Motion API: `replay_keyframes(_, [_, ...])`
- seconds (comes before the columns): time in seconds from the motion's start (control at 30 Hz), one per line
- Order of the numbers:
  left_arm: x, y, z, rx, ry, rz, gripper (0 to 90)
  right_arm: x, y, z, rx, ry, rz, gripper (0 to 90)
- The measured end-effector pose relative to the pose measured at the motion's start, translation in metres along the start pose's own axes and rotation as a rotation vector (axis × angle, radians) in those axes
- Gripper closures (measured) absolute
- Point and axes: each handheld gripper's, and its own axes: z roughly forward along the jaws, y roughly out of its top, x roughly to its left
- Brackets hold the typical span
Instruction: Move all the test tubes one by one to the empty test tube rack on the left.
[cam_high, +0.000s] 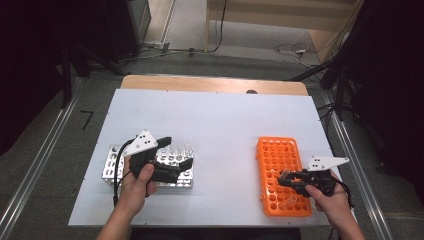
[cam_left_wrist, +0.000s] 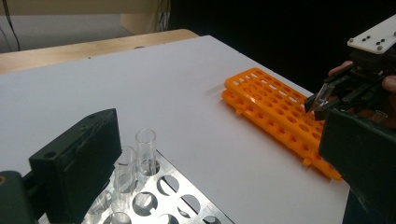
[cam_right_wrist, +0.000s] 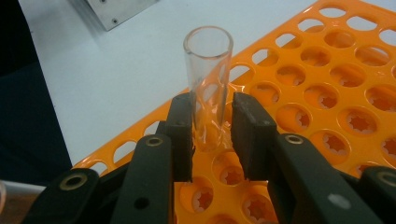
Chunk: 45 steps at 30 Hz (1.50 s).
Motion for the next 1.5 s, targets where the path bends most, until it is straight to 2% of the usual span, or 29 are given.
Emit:
replay_keyframes(0.23, [-0.001, 0.0, 0.001, 0.005, -0.004, 0.0, 0.0, 0.001, 0.0, 0.003, 0.028, -0.007, -0.017, 68.2])
replay_keyframes(0.6, [-0.002, -0.001, 0.003, 0.011, -0.01, 0.003, 0.0, 0.002, 0.002, 0.005, 0.043, -0.002, -0.024, 72.4])
replay_keyframes(0.87, [-0.004, -0.002, 0.005, 0.022, -0.017, 0.018, 0.0, 0.0, 0.003, 0.004, 0.039, 0.008, -0.007, 73.3])
replay_keyframes(1.13, [-0.004, -0.002, 0.006, 0.025, -0.014, 0.016, 0.0, 0.002, 0.01, -0.004, 0.013, 0.001, -0.012, 73.5])
replay_keyframes(1.37, [-0.005, -0.002, 0.008, 0.03, -0.024, 0.02, 0.0, 0.006, 0.022, -0.015, -0.044, 0.004, 0.003, 73.5])
replay_keyframes(1.5, [-0.007, -0.002, 0.009, 0.032, -0.033, 0.018, 0.0, 0.012, 0.031, -0.021, -0.062, -0.011, -0.001, 73.5])
